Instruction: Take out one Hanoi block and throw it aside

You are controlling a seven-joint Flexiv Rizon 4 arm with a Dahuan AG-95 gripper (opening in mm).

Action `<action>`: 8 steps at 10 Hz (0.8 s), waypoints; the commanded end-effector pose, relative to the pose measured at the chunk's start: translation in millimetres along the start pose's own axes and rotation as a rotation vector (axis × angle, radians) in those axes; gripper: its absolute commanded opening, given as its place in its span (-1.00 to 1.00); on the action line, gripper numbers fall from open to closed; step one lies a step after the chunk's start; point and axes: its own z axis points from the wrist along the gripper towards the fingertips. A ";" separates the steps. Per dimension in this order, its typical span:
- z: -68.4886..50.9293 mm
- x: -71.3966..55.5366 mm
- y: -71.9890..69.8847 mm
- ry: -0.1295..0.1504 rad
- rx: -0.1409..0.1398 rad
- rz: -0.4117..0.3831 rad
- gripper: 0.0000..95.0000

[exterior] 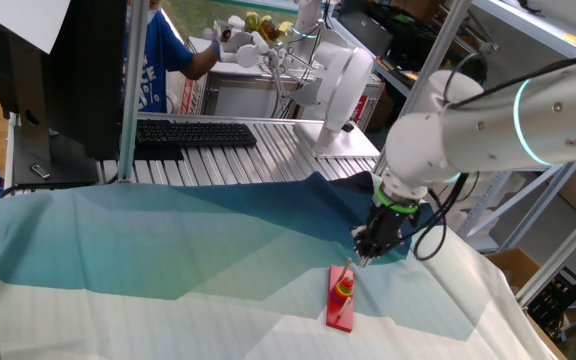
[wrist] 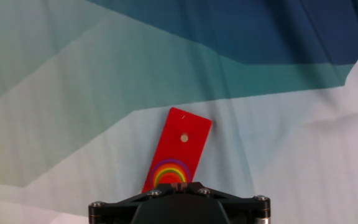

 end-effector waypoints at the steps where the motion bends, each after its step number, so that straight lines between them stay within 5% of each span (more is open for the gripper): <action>1: 3.9 -1.9 4.2 0.002 0.001 0.001 -1.00; 8: 7.4 -1.4 12.6 0.002 0.000 0.045 -1.00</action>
